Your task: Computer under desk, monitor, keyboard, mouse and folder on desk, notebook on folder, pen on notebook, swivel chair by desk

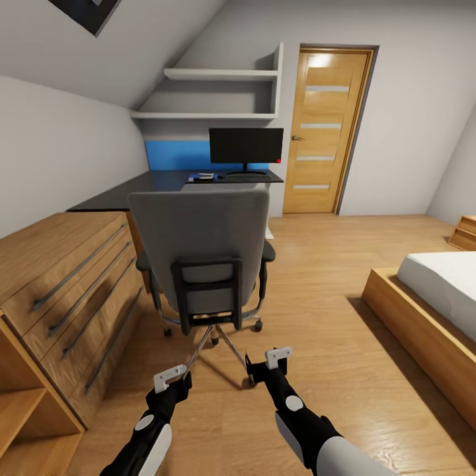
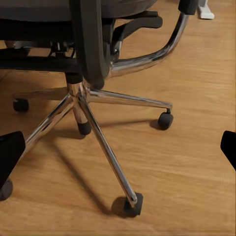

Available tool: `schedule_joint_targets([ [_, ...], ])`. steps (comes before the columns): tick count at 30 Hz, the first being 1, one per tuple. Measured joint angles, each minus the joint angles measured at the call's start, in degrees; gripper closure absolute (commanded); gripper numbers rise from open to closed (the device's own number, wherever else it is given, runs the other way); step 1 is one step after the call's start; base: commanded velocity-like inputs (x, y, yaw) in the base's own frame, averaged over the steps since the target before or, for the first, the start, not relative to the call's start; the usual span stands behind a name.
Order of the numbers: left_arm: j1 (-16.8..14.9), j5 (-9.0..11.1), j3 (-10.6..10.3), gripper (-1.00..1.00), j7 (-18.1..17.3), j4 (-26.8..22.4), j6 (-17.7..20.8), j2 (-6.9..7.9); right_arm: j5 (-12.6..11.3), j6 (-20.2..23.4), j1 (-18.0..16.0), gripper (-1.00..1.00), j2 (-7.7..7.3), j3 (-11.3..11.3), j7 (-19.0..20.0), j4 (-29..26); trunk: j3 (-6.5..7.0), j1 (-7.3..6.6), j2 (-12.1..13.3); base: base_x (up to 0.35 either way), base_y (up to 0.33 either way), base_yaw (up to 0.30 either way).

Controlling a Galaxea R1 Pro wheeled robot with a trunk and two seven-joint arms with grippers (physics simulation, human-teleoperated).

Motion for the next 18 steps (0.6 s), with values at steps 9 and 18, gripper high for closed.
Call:
schedule_joint_targets([
  [9, 0.0, -0.01, 0.0, -1.0, -0.17, -0.03, -0.02, 0.05, 0.0, -0.01, -0.01, -1.0, 0.0, 0.0, 0.0, 0.09, -0.9, 1.1, -2.02, 0.0, 0.0, 0.0],
  [18, 0.0, 0.02, 0.17, -1.0, -0.39, -0.03, -0.21, 0.13, 0.0, -0.01, -0.01, -1.0, 0.0, 0.01, -0.1, 0.08, -0.9, 1.1, -2.02, 0.0, 0.0, 0.0],
])
